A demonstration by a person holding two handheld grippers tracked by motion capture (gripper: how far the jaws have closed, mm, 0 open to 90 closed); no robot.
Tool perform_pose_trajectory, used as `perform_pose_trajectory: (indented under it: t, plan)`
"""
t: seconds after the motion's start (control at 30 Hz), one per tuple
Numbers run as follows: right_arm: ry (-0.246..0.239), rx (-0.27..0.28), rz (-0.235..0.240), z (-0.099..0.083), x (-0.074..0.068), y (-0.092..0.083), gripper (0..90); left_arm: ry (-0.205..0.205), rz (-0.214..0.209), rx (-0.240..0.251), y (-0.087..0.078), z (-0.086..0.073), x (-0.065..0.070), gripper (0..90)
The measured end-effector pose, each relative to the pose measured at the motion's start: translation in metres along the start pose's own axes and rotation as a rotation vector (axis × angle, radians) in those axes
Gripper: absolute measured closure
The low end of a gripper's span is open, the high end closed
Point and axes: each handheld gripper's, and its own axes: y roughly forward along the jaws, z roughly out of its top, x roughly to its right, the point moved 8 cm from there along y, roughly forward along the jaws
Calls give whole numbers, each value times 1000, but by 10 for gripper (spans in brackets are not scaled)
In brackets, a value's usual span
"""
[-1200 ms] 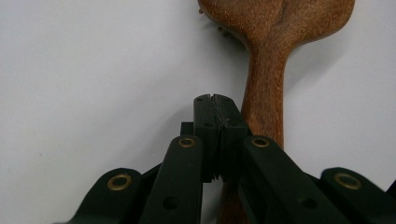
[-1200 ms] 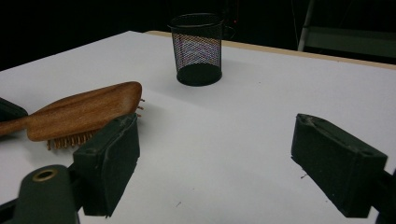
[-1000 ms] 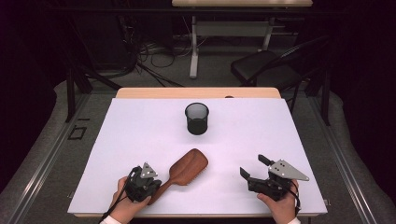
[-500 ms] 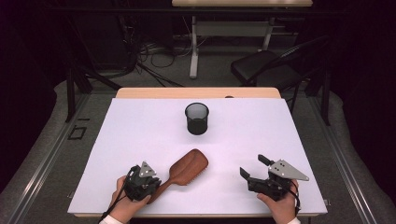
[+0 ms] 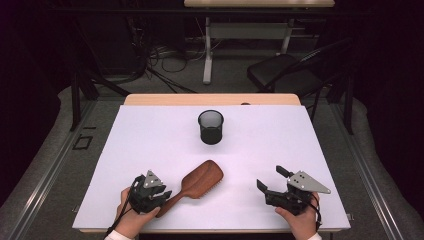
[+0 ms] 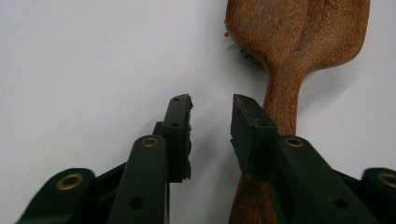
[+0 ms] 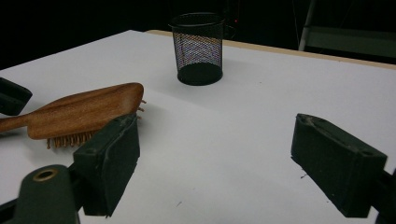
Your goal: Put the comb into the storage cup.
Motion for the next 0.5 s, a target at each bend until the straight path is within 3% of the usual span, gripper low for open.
perform_pose_trajectory:
  t: [0.27, 0.5]
  plan:
    - [3, 0, 1, 0, 0, 0, 151, -21, -17, 28, -5, 3, -2, 502]
    - [3, -1, 0, 0, 0, 0, 151, -35, -30, 48, -10, 6, -1, 438]
